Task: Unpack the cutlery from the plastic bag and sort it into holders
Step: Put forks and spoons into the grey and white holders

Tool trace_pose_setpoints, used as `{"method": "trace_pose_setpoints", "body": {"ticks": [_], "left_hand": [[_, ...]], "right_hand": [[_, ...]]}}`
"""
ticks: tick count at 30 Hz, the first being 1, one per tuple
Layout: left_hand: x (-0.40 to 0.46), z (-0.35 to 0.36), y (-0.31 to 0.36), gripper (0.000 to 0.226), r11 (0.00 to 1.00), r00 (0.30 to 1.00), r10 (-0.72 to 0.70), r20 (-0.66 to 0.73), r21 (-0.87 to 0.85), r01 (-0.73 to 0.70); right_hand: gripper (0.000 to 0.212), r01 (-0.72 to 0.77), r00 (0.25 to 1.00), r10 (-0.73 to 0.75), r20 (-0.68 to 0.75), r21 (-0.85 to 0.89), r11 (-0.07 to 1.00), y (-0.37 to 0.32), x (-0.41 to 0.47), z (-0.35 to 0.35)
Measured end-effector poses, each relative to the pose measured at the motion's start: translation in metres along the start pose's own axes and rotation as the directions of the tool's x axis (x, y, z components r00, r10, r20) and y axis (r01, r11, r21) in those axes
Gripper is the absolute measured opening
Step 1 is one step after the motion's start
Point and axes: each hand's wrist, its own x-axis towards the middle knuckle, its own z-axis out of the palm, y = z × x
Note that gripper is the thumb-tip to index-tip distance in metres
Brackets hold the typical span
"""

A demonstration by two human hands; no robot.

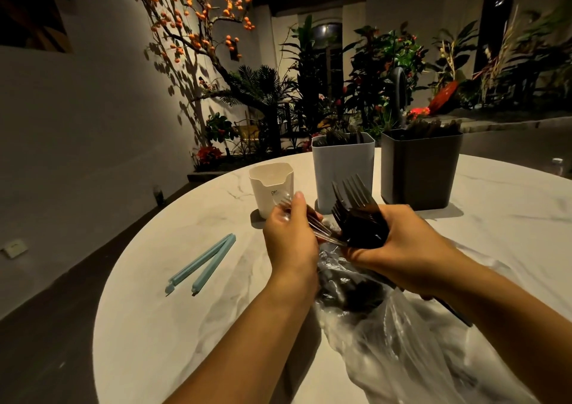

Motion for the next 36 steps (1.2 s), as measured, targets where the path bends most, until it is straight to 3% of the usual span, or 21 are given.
{"method": "trace_pose_setpoints", "body": {"ticks": [7,13,19,23,25,31,34,36], "left_hand": [[-0.003,-0.001,0.007,0.038,0.994,0.998,-0.044,0.050,-0.096,0.048],[-0.004,-0.002,0.009,0.025,0.984,0.994,-0.079,0.081,-0.151,0.090],[-0.009,-0.003,0.015,0.025,0.987,0.956,-0.077,0.284,-0.112,0.113],[-0.013,-0.005,0.022,0.017,0.995,0.909,0.062,0.412,-0.101,-0.022],[-0.019,-0.005,0.028,0.021,0.990,0.890,0.144,0.432,-0.070,-0.126],[-0.033,0.005,0.031,0.027,0.946,0.810,0.295,0.506,-0.035,-0.323],[-0.034,0.011,0.021,0.022,0.928,0.835,0.291,0.468,0.075,-0.366],[-0.034,0.014,0.021,0.022,0.922,0.853,0.300,0.427,0.100,-0.374]], "right_hand": [[0.034,-0.065,0.998,0.065,0.004,-0.015,0.998,-0.002,0.000,-0.005],[0.011,-0.113,0.991,0.117,-0.070,0.061,0.992,-0.001,0.001,-0.008],[0.008,-0.125,0.992,0.122,0.029,0.165,0.978,0.001,0.001,-0.014],[0.014,-0.177,0.981,0.139,0.137,0.324,0.929,-0.001,-0.001,-0.020],[0.017,-0.181,0.978,0.138,0.154,0.321,0.930,-0.001,-0.001,-0.019],[0.007,-0.026,0.998,0.040,-0.041,0.301,0.953,0.000,0.001,-0.022],[0.011,0.063,0.981,0.007,-0.193,0.353,0.934,-0.002,0.001,-0.023],[0.013,0.074,0.976,0.017,-0.219,0.399,0.914,-0.004,0.000,-0.023]]}}
